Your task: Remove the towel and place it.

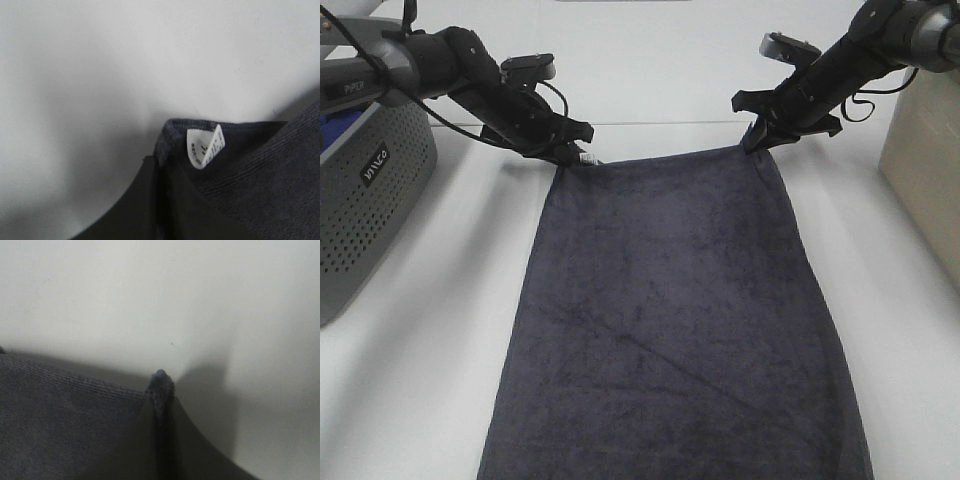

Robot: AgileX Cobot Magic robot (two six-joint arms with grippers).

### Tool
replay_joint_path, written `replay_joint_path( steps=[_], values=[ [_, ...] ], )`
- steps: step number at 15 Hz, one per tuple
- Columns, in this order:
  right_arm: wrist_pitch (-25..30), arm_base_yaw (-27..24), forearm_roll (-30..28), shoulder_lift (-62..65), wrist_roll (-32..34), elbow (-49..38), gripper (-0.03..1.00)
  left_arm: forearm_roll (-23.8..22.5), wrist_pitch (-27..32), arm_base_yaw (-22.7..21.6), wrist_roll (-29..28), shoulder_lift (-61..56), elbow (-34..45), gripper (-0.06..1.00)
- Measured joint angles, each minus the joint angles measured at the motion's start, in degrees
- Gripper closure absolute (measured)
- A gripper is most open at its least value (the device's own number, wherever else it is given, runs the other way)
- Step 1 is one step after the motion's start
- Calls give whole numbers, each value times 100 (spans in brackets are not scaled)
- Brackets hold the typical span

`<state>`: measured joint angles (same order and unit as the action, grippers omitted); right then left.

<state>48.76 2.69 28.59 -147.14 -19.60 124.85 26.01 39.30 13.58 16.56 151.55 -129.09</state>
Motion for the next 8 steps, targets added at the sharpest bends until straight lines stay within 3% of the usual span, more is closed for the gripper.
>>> replay_joint_path(
  steps=[4,8],
  values=[
    [-401,0,309,0,-132,6,96,-17,-579,0,126,-92,0,94],
    [-1117,0,1318,0,-1129,6,96,-132,-1530,6,149,-103,0,94]
  ],
)
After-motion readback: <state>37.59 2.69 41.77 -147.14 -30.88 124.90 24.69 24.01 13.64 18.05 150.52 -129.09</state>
